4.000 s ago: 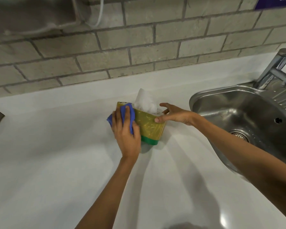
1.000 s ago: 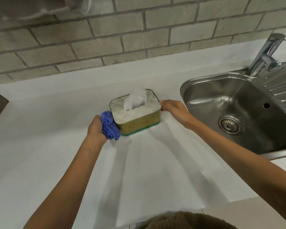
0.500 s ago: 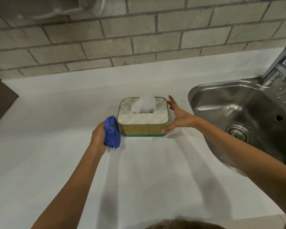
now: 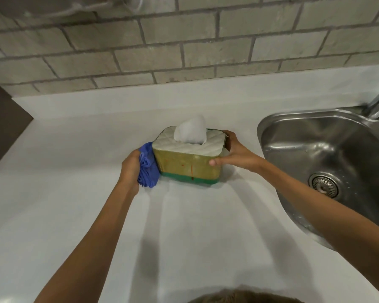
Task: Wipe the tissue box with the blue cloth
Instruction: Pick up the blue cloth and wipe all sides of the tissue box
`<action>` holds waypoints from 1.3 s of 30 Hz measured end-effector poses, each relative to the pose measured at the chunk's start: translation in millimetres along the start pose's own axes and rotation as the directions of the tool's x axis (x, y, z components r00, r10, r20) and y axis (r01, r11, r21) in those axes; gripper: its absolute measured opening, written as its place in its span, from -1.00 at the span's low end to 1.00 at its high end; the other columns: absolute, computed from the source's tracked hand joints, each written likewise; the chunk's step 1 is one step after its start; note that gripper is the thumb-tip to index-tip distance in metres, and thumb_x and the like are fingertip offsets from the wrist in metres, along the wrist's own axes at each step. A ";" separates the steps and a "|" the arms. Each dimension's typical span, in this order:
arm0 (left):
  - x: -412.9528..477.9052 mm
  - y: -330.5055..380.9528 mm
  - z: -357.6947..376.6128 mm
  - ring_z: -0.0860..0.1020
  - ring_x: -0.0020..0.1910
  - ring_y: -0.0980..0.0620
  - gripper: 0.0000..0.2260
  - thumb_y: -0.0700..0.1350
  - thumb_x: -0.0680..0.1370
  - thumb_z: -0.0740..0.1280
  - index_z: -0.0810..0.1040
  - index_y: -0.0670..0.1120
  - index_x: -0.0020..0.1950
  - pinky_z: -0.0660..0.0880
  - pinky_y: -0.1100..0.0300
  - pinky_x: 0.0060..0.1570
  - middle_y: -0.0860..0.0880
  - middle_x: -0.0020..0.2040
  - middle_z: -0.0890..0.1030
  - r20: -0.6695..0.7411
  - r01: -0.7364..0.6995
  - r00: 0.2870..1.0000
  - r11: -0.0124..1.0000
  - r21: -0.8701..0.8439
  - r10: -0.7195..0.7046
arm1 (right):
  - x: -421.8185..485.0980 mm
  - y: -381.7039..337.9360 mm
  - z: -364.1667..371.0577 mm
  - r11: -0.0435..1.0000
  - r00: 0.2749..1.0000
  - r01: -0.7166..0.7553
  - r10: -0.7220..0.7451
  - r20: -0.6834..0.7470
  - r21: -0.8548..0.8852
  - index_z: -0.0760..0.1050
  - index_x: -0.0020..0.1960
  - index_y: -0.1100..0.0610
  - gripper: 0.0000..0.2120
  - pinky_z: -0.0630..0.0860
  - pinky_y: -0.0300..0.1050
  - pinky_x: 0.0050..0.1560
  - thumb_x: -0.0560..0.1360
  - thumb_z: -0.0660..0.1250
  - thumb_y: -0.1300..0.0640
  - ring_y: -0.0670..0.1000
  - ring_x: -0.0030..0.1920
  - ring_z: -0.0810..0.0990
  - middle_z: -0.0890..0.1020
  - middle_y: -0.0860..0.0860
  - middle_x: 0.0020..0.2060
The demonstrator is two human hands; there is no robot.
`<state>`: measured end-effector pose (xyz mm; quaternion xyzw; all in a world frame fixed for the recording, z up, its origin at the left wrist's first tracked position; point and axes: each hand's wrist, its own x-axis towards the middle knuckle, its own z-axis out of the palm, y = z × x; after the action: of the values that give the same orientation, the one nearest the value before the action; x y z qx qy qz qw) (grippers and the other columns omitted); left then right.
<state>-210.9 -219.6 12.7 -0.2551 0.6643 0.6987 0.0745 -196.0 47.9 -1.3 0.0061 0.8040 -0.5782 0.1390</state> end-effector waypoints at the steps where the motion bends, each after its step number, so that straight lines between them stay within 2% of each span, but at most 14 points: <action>1: -1.5 4.8 1.9 0.43 -0.32 0.04 -0.72 -0.16 0.59 0.15 0.43 -0.09 -0.32 0.38 0.23 -0.27 -0.08 -0.30 0.46 -0.007 -0.009 1.000 1.000 -0.011 0.009 | -0.4 1.4 1.5 0.998 1.000 -0.010 0.012 -0.027 0.059 0.02 0.44 0.09 0.04 0.37 -0.25 0.15 0.14 0.56 -0.01 -0.08 0.28 0.35 0.33 -0.09 0.25; 5: -8.5 21.7 11.4 0.46 -0.31 0.04 -0.76 -0.15 0.56 0.17 0.47 -0.08 -0.30 0.40 0.23 -0.26 -0.07 -0.29 0.49 0.001 -0.033 0.999 0.999 0.002 0.033 | -2.6 9.6 11.7 0.964 0.989 -0.030 0.067 -0.129 0.264 0.08 0.43 0.14 -0.16 0.48 -0.29 -0.05 0.31 0.40 -0.13 -0.08 0.17 0.47 0.39 0.00 0.27; 9: -12.6 28.3 22.8 0.46 -0.35 0.04 -0.79 -0.14 0.53 0.19 0.46 -0.07 -0.31 0.38 0.24 -0.36 -0.06 -0.32 0.49 -0.019 -0.050 0.999 0.998 0.023 0.051 | -5.2 9.6 20.9 0.903 0.972 -0.104 0.181 -0.148 0.418 0.10 0.38 0.07 -0.13 0.47 -0.26 -0.19 0.24 0.27 -0.36 -0.18 0.01 0.50 0.47 -0.11 0.12; 15: -15.9 29.3 28.3 0.45 -0.41 0.06 -0.78 -0.15 0.49 0.22 0.42 -0.06 -0.37 0.37 0.28 -0.46 -0.04 -0.38 0.46 -0.053 -0.045 0.998 0.999 0.026 0.047 | -12.7 4.1 16.3 0.889 0.979 -0.119 0.179 -0.096 0.443 0.05 0.41 0.03 0.06 0.50 -0.23 -0.22 0.05 0.31 -0.41 -0.18 0.01 0.51 0.46 -0.17 0.04; 18: -23.2 27.4 28.9 0.47 -0.36 0.04 -0.79 -0.16 0.51 0.19 0.48 -0.12 -0.30 0.39 0.37 -0.52 -0.03 -0.36 0.47 -0.055 -0.089 0.994 0.996 0.012 0.089 | -16.0 1.6 10.5 0.886 0.980 -0.129 0.182 -0.079 0.446 0.07 0.43 0.06 0.11 0.54 -0.12 -0.08 0.02 0.37 -0.37 -0.10 0.07 0.52 0.48 -0.09 0.13; 20: -34.0 22.8 30.5 0.48 -0.29 0.07 -0.78 -0.19 0.54 0.16 0.58 -0.23 -0.01 0.43 0.33 -0.39 -0.01 -0.28 0.51 -0.090 -0.225 0.970 0.974 -0.007 0.224 | -17.2 1.5 7.6 0.879 0.974 -0.157 0.214 -0.078 0.450 0.09 0.43 0.08 0.09 0.51 0.05 0.12 0.04 0.36 -0.35 0.02 0.18 0.51 0.46 -0.01 0.23; 23: -67.9 9.2 40.5 0.57 -0.21 0.31 -0.69 -0.23 0.56 0.16 0.54 -0.14 0.25 0.46 0.47 -0.18 0.15 -0.12 0.62 -0.137 -0.581 0.799 0.811 0.069 0.585 | -16.3 1.6 5.2 0.878 0.967 -0.186 0.242 -0.075 0.441 0.17 0.39 0.09 -0.08 0.46 0.14 0.23 0.17 0.34 -0.31 0.10 0.24 0.48 0.48 0.03 0.22; 25: -92.0 -7.2 55.2 0.56 -0.05 0.44 -0.67 -0.21 0.57 0.17 0.49 -0.13 0.32 0.44 0.56 -0.09 0.10 0.09 0.63 -0.043 -0.735 0.662 0.659 0.156 0.748 | -14.9 1.5 4.3 0.878 0.967 -0.184 0.243 -0.080 0.442 0.27 0.34 0.08 -0.28 0.46 0.15 0.24 0.31 0.31 -0.26 0.11 0.21 0.51 0.54 0.02 0.13; 27: -104.8 -24.5 71.8 0.56 0.21 0.16 -0.63 -0.14 0.57 0.15 0.45 -0.10 0.37 0.51 0.35 0.06 -0.04 0.28 0.57 0.104 -0.791 0.578 0.525 0.313 0.809 | -14.7 1.7 4.3 0.875 0.963 -0.189 0.254 -0.091 0.446 0.36 0.30 0.09 -0.37 0.47 0.14 0.24 0.36 0.30 -0.25 0.11 0.18 0.54 0.59 0.04 0.10; 28: -106.6 -31.3 79.9 0.46 0.35 0.03 -0.62 -0.12 0.57 0.14 0.43 -0.09 0.38 0.48 0.23 0.18 -0.07 0.34 0.52 0.188 -0.798 0.552 0.449 0.403 0.813 | -15.1 2.0 4.2 0.877 0.964 -0.188 0.252 -0.090 0.442 0.40 0.28 0.07 -0.39 0.49 0.12 0.22 0.36 0.30 -0.27 0.10 0.16 0.56 0.61 0.06 0.10; 30: -104.1 -40.9 93.4 0.22 0.47 -0.02 -0.61 -0.14 0.58 0.14 0.39 -0.09 0.41 0.36 0.00 0.37 -0.11 0.43 0.42 0.330 -0.795 0.527 0.317 0.517 0.783 | -17.2 2.4 4.2 0.886 0.970 -0.182 0.232 -0.067 0.426 0.48 0.18 -0.01 -0.41 0.53 0.04 0.14 0.28 0.32 -0.33 0.06 0.10 0.60 0.64 0.03 0.06; 34: -95.2 -46.2 101.6 0.20 0.49 -0.22 -0.60 -0.12 0.59 0.17 0.35 -0.09 0.43 0.22 -0.17 0.44 -0.18 0.46 0.34 0.396 -0.758 0.516 0.189 0.625 0.759 | -21.2 4.7 2.5 0.878 0.974 -0.187 0.224 -0.034 0.441 0.53 0.08 -0.07 -0.34 0.55 -0.02 0.07 0.09 0.34 -0.41 0.02 0.06 0.62 0.67 -0.04 -0.02; 36: -89.8 -45.5 96.1 0.23 0.48 -0.24 -0.61 -0.12 0.58 0.17 0.38 -0.12 0.42 0.26 -0.19 0.42 -0.19 0.45 0.37 0.352 -0.729 0.524 0.194 0.657 0.775 | -20.2 6.8 2.5 0.876 0.975 -0.174 0.218 -0.047 0.450 0.49 0.06 -0.06 -0.43 0.54 0.03 0.11 0.17 0.35 -0.36 0.03 0.07 0.61 0.65 -0.04 -0.01; 39: -74.9 -35.9 90.1 0.19 0.50 -0.22 -0.61 -0.13 0.61 0.13 0.35 -0.16 0.43 0.25 -0.16 0.42 -0.19 0.45 0.38 0.222 -0.648 0.600 0.304 0.699 0.769 | -18.6 5.5 3.0 0.877 0.971 -0.171 0.226 -0.072 0.450 0.33 0.20 0.02 -0.37 0.52 0.09 0.14 0.26 0.36 -0.28 0.05 0.12 0.56 0.58 -0.04 0.06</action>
<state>-153.9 -111.1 13.8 0.0632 0.9261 0.3141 -0.1992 -176.6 49.7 -3.0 0.1551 0.6545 -0.7260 0.1431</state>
